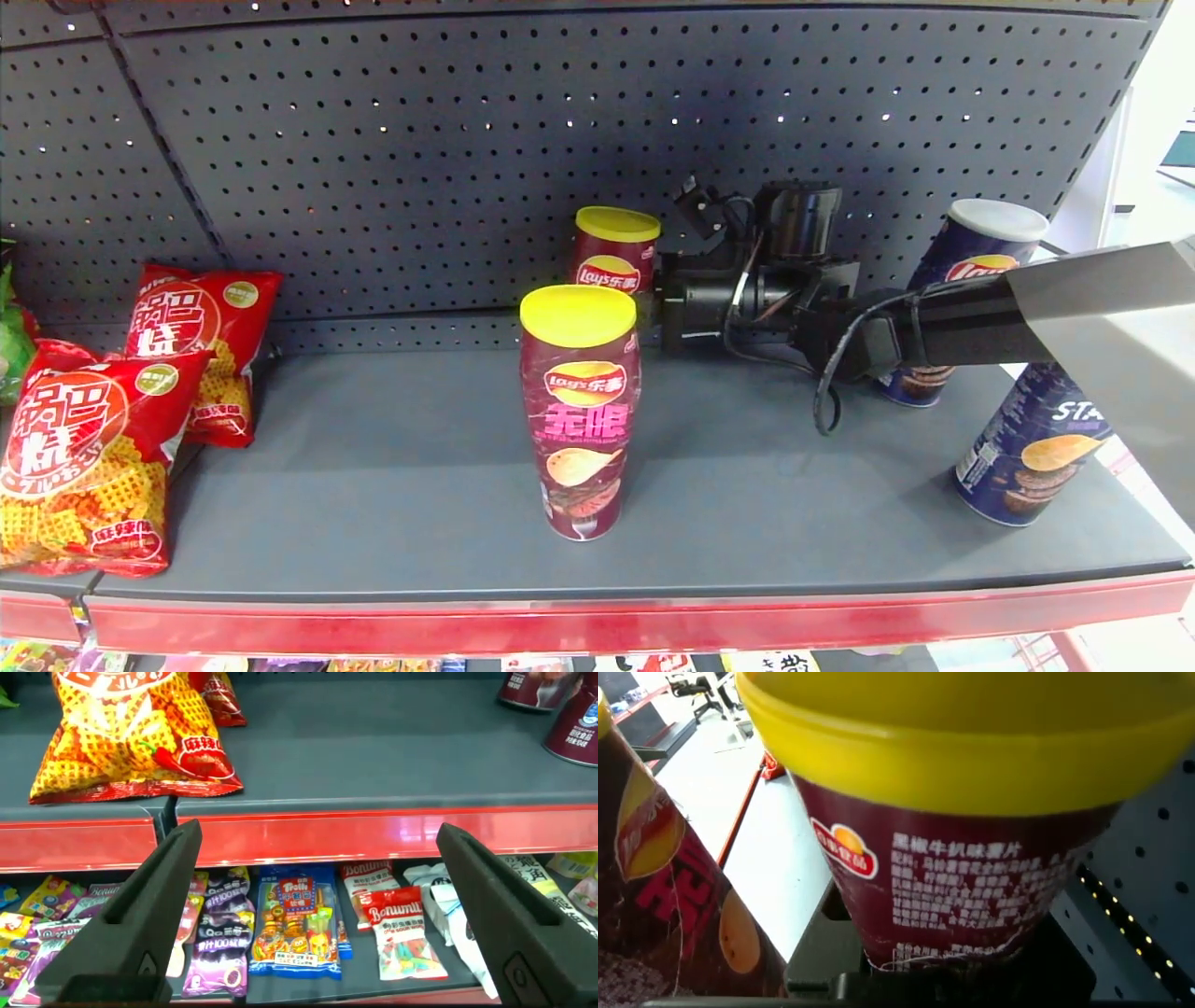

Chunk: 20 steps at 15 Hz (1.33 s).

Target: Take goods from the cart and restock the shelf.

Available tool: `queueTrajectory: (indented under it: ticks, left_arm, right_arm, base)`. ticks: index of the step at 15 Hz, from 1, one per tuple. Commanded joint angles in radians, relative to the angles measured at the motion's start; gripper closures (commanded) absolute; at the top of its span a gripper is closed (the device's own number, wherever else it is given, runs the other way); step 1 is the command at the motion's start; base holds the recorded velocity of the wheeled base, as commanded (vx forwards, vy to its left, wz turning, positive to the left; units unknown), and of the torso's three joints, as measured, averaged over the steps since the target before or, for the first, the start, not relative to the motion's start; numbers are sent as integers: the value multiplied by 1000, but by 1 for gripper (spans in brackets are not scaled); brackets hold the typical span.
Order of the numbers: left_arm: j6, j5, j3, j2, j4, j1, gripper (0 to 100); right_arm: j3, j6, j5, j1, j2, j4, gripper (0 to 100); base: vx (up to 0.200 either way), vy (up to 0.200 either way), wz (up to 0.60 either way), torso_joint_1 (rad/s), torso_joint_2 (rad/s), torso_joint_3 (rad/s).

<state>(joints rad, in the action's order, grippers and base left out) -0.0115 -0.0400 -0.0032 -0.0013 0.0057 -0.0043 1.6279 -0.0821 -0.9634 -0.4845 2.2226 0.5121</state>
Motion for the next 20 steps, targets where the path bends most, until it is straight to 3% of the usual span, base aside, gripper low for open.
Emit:
queueTrajectory:
  ticks: [1, 14, 20]
  left_arm:
    - [-1, 0, 0, 1, 0, 0, 0]
    - [-1, 0, 0, 1, 0, 0, 0]
    - [-1, 0, 0, 1, 0, 0, 0]
  right_arm:
    - [-11, -1, 0, -2, 0, -1, 0]
    - [-65, -1, -11, 12, -32, 0, 0]
    - [-97, -2, -9, -22, -26, 0, 0]
  base:
    - [0, 0, 0, 0, 0, 0]
    - [0, 0, 0, 0, 0, 0]
    - [0, 0, 0, 0, 0, 0]
